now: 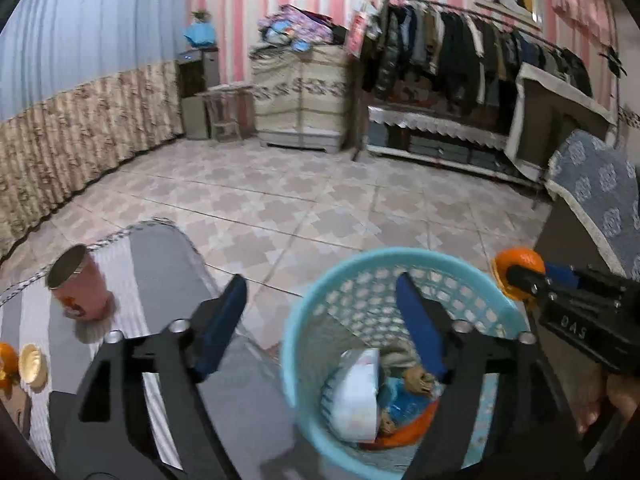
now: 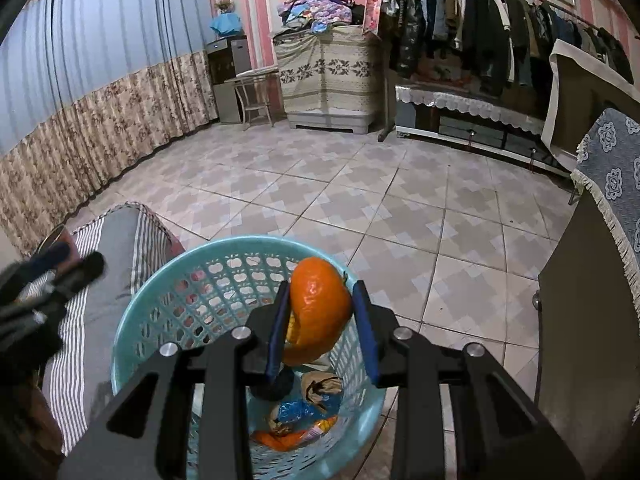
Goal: Collect trash
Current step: 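Open both tools to drop the strip and orange into the basket, then grasp the orange plastic lid with the left tool and lift it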
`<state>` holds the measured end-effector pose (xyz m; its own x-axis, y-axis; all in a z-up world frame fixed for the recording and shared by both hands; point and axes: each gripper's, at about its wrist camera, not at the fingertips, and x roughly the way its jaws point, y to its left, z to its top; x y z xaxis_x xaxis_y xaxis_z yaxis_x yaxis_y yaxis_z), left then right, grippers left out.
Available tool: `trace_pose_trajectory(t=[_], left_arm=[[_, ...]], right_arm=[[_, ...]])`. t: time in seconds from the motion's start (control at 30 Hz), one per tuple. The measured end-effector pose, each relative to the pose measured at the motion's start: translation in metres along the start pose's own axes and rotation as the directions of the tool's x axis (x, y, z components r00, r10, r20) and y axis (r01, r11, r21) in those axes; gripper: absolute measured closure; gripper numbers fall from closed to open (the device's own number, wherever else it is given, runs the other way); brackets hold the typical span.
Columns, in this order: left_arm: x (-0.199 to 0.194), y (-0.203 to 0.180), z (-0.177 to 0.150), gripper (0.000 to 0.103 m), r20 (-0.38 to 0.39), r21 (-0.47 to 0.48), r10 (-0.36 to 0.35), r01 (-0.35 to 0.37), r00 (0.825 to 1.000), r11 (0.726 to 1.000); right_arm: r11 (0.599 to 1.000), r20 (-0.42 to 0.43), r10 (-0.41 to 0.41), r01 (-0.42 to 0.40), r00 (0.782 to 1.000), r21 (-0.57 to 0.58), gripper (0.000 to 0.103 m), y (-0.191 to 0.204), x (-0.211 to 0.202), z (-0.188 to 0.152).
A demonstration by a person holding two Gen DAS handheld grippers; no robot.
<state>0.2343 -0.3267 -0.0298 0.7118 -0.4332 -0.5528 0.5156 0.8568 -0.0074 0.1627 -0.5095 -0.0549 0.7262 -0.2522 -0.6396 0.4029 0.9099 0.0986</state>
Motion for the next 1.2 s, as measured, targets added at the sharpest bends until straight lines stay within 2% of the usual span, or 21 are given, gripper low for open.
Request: trace_pose_trajectory(t=[0.13,0.23,0.4,0.43,0.53,0.57,0.63,0.7,0.83,0.93,1.07,1.2], left_arm=[[-0.014,0.016,0.002,0.007,0.04,-0.013,0.066,-0.065,0.997,0.998],[-0.023,0.027,-0.002,0.006,0.053,-0.037,0.09,-0.088,0.994,0.995],[-0.033,0.046,-0.006,0.006,0.048,-0.076,0.109,-0.105,0.993,0.992],[-0.035,0.05,-0.007,0.006,0.047,-0.08,0.114,-0.11,0.992,0.991],[-0.04,0.062,-0.011,0.006,0.044,-0.091,0.137,-0.132,0.99,0.987],[-0.042,0.065,-0.012,0.006,0.045,-0.095,0.146,-0.141,0.988,0.985],[-0.047,0.075,-0.013,0.005,0.046,-0.102,0.162,-0.157,0.986,0.982],[-0.053,0.083,-0.017,0.006,0.049,-0.117,0.178,-0.172,0.983,0.978],[-0.067,0.1,-0.023,0.005,0.058,-0.136,0.204,-0.195,0.977,0.971],[-0.079,0.117,-0.026,0.005,0.058,-0.141,0.257,-0.247,0.965,0.959],[-0.097,0.149,-0.031,0.005,0.058,-0.183,0.305,-0.29,0.951,0.939],[-0.114,0.187,-0.046,0.005,0.048,-0.199,0.376,-0.36,0.925,0.912]], right_arm=[[1.0,-0.009,0.013,-0.013,1.0,-0.023,0.071,0.011,0.003,-0.001],[0.998,-0.017,0.028,-0.029,0.999,-0.063,0.07,0.027,0.008,-0.003],[0.994,-0.007,0.048,-0.049,0.999,-0.101,0.064,0.046,0.009,-0.005],[0.993,0.001,0.045,-0.045,0.999,-0.109,0.06,0.048,0.008,-0.005],[0.995,0.042,0.034,-0.03,0.999,-0.097,0.031,0.048,0.002,-0.004],[0.995,0.054,0.027,-0.022,0.998,-0.096,0.026,0.047,0.0,-0.003],[0.995,0.062,0.018,-0.012,0.998,-0.098,0.024,0.048,-0.003,-0.002],[0.995,0.068,0.01,-0.004,0.998,-0.095,0.016,0.048,-0.005,-0.002],[0.994,0.096,0.0,0.011,0.995,-0.111,0.008,0.059,-0.013,-0.002],[0.993,0.106,0.014,-0.001,0.994,-0.121,0.006,0.072,-0.017,-0.003],[0.99,0.092,0.068,-0.055,0.994,-0.13,0.006,0.095,-0.021,-0.009],[0.982,0.06,0.135,-0.125,0.989,-0.141,0.006,0.124,-0.021,-0.015]])
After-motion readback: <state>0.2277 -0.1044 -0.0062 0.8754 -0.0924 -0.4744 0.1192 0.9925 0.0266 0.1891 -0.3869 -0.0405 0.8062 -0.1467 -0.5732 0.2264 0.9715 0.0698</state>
